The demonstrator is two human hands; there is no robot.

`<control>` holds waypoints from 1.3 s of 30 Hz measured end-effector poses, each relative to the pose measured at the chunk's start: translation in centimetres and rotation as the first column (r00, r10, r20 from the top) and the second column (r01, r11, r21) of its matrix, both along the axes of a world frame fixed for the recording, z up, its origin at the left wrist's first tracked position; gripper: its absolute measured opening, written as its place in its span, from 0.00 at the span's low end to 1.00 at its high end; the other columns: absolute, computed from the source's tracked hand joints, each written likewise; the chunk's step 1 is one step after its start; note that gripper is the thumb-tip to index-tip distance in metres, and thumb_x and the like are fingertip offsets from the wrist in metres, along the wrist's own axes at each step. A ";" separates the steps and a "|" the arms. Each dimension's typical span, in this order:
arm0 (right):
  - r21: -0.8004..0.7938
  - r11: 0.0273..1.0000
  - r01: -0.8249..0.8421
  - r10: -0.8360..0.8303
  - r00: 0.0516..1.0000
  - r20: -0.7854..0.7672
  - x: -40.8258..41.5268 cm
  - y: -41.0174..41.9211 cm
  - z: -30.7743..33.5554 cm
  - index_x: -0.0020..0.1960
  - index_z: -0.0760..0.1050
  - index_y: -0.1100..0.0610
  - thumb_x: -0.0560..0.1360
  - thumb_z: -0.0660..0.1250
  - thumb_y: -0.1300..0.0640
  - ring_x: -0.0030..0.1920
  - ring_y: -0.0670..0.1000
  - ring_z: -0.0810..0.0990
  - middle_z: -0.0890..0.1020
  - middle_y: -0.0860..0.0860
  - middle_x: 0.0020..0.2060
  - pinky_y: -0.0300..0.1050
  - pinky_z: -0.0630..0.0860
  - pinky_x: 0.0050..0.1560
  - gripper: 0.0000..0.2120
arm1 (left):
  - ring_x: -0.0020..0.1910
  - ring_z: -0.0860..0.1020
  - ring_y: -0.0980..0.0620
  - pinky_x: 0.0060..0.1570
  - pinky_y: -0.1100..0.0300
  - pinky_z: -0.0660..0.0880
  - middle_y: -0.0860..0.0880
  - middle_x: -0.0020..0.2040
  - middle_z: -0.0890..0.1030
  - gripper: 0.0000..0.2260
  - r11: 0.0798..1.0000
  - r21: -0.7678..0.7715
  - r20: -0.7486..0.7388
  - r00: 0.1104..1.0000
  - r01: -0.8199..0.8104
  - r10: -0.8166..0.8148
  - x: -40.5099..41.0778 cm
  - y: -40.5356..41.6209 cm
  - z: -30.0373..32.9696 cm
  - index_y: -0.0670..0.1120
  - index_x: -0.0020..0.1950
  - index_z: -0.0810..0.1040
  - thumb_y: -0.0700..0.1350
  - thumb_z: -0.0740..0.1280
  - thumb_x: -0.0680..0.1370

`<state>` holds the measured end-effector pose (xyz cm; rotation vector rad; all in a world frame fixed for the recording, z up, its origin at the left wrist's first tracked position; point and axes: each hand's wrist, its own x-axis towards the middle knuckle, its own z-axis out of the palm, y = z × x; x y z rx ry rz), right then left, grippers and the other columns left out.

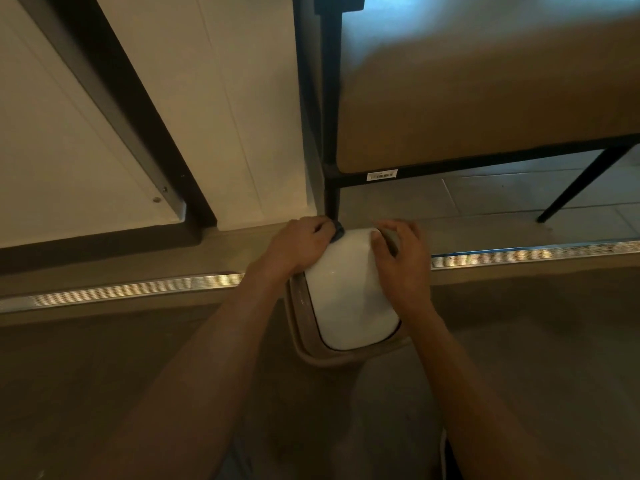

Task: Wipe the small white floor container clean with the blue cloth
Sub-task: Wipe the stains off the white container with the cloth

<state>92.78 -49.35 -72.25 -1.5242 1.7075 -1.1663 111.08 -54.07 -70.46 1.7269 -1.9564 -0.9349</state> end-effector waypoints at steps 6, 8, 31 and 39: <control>0.072 0.997 0.039 -0.042 0.999 0.032 -0.5 1.0 -2.2 0.70 0.71 0.48 0.83 0.55 0.42 0.60 0.48 0.75 0.75 0.47 0.61 0.50 0.76 0.60 0.19 | 0.52 0.75 0.46 0.49 0.54 0.69 0.41 0.59 0.79 0.14 0.992 0.119 0.143 0.987 0.049 -0.066 -0.8 -0.6 1.1 0.50 0.53 0.76 0.50 0.52 0.86; 0.050 0.998 0.046 -0.046 0.999 0.007 -0.3 1.0 -2.1 0.70 0.71 0.49 0.84 0.53 0.44 0.60 0.47 0.75 0.75 0.48 0.63 0.49 0.75 0.60 0.19 | 0.59 0.75 0.44 0.56 0.53 0.69 0.40 0.65 0.76 0.16 0.975 0.202 0.240 0.961 0.092 -0.140 -2.3 -2.2 2.0 0.47 0.63 0.75 0.50 0.50 0.87; 0.018 0.995 0.093 -0.093 0.996 0.011 0.0 0.2 -2.2 0.68 0.74 0.53 0.85 0.51 0.51 0.56 0.45 0.76 0.79 0.51 0.61 0.42 0.72 0.56 0.18 | 0.61 0.77 0.45 0.61 0.48 0.70 0.46 0.67 0.77 0.20 0.938 -0.201 0.594 0.797 0.283 -0.113 -6.1 1.8 0.6 0.48 0.70 0.72 0.55 0.50 0.86; 0.043 0.995 0.095 -0.095 0.995 0.000 0.1 0.8 -1.8 0.68 0.73 0.52 0.85 0.50 0.48 0.54 0.43 0.74 0.78 0.49 0.60 0.41 0.71 0.54 0.18 | 0.58 0.77 0.44 0.51 0.54 0.71 0.44 0.65 0.78 0.19 0.995 -0.035 0.318 0.945 0.097 -0.081 0.4 1.8 1.1 0.52 0.63 0.75 0.56 0.47 0.86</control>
